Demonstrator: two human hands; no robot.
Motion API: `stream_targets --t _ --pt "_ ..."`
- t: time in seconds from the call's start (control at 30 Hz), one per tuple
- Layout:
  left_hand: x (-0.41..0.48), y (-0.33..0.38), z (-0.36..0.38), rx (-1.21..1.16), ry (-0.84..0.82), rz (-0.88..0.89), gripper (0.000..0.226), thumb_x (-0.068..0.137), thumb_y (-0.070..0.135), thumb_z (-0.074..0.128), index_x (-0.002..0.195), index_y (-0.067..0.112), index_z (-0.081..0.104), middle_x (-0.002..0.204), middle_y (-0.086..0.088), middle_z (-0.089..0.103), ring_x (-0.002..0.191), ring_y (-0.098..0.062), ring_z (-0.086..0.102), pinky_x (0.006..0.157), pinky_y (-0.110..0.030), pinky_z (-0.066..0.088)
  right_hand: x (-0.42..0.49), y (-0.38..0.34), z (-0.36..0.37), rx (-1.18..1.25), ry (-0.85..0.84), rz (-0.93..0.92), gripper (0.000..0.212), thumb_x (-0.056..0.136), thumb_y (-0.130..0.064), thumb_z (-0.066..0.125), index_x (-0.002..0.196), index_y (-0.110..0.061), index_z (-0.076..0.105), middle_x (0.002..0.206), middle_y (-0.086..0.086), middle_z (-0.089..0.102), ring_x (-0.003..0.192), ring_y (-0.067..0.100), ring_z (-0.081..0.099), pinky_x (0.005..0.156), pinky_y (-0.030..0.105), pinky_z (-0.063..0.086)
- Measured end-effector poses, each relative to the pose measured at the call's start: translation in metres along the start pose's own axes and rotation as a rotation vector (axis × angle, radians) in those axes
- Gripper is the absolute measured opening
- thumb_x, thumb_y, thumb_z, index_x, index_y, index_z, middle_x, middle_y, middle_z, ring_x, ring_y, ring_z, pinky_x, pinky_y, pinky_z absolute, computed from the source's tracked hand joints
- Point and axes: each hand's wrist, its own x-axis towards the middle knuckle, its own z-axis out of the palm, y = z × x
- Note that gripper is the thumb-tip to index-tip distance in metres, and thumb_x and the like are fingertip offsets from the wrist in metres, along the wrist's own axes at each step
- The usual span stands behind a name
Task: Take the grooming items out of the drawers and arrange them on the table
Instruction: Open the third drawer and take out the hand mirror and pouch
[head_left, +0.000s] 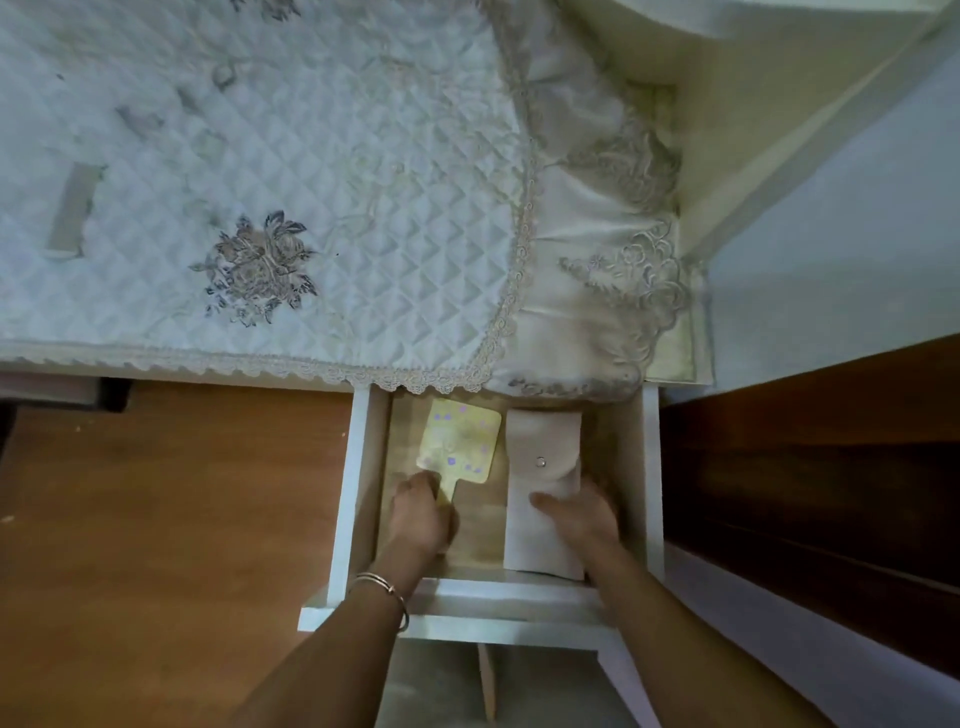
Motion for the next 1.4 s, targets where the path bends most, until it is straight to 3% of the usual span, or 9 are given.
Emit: stream_targets --t 0.13,0.27,0.4,0.67,0.83,0.93,1.07,1.27,1.4 --pt "0.004 -0.004 0.000 0.015 -0.037 0.016 0.038 0.085 0.014 0.058 0.120 0.002 0.048 0.123 -0.021 0.050 0.112 -0.035 0.051 0.095 -0.031 0.040 -0.004 0.000 0.000 0.103 0.006 -0.010 0.052 0.078 -0.023 0.070 0.124 -0.004 0.051 0.124 0.016 0.059 0.113 0.033 0.055 0.092 0.037 0.046" --pt "0.003 -0.005 -0.003 0.011 -0.016 0.082 0.012 0.085 0.009 0.055 0.096 0.007 0.050 0.107 -0.024 0.060 0.097 -0.037 0.056 0.082 -0.034 0.045 -0.009 0.000 -0.002 0.171 0.016 -0.007 0.049 0.077 -0.023 0.070 0.119 -0.005 0.053 0.120 0.016 0.061 0.110 0.033 0.056 0.093 0.041 0.048" --pt "0.002 -0.004 0.001 -0.012 -0.016 0.074 0.045 0.083 0.014 0.064 0.120 0.001 0.041 0.122 -0.020 0.051 0.110 -0.034 0.053 0.091 -0.032 0.042 -0.014 0.005 -0.004 0.237 -0.001 0.007 0.045 0.079 -0.023 0.069 0.117 -0.006 0.053 0.119 0.016 0.061 0.107 0.033 0.057 0.088 0.041 0.048" --pt "0.003 -0.005 0.012 -0.032 0.007 0.060 0.034 0.084 0.010 0.059 0.114 -0.002 0.049 0.118 -0.023 0.057 0.107 -0.034 0.055 0.087 -0.032 0.045 -0.017 0.016 -0.005 0.322 -0.013 0.013 0.048 0.080 -0.026 0.068 0.122 -0.008 0.052 0.122 0.014 0.059 0.109 0.032 0.056 0.096 0.049 0.046" --pt "-0.004 -0.001 -0.004 -0.142 -0.105 0.024 0.018 0.080 0.017 0.068 0.085 0.008 0.053 0.092 -0.015 0.062 0.082 -0.028 0.059 0.069 -0.032 0.048 -0.025 0.014 -0.014 0.338 -0.064 -0.047 0.039 0.081 -0.024 0.067 0.114 -0.009 0.053 0.112 0.011 0.061 0.100 0.028 0.058 0.081 0.041 0.050" --pt "-0.020 -0.005 -0.028 -0.354 -0.187 0.028 0.014 0.079 0.017 0.069 0.091 0.009 0.064 0.092 -0.013 0.068 0.072 -0.019 0.058 0.057 -0.025 0.043 -0.036 0.011 -0.027 0.322 -0.162 -0.099 0.025 0.081 -0.021 0.067 0.102 -0.014 0.056 0.104 0.007 0.063 0.088 0.023 0.061 0.070 0.038 0.052" --pt "-0.053 -0.015 -0.070 -0.533 -0.243 0.094 0.004 0.081 0.008 0.068 0.083 0.011 0.070 0.079 0.006 0.070 0.061 -0.003 0.059 0.054 -0.017 0.044 -0.051 0.000 -0.048 0.323 -0.347 -0.164 0.034 0.078 -0.014 0.070 0.110 -0.006 0.059 0.099 0.012 0.071 0.086 0.027 0.069 0.069 0.039 0.057" --pt "-0.067 -0.013 -0.129 -0.899 -0.099 0.117 0.008 0.080 0.006 0.067 0.088 0.007 0.067 0.070 -0.002 0.060 0.053 -0.004 0.057 0.051 -0.013 0.048 -0.071 -0.049 -0.044 0.466 -0.561 -0.331 0.034 0.072 -0.006 0.073 0.104 0.001 0.062 0.092 0.016 0.074 0.081 0.029 0.070 0.064 0.035 0.057" --pt "-0.040 -0.002 -0.182 -0.995 0.129 0.142 0.019 0.083 0.012 0.065 0.102 0.007 0.064 0.085 -0.006 0.061 0.072 -0.014 0.057 0.065 -0.024 0.044 -0.072 -0.119 -0.026 0.548 -0.471 -0.419 0.037 0.080 -0.009 0.067 0.113 0.002 0.057 0.111 0.022 0.067 0.099 0.037 0.065 0.084 0.048 0.054"
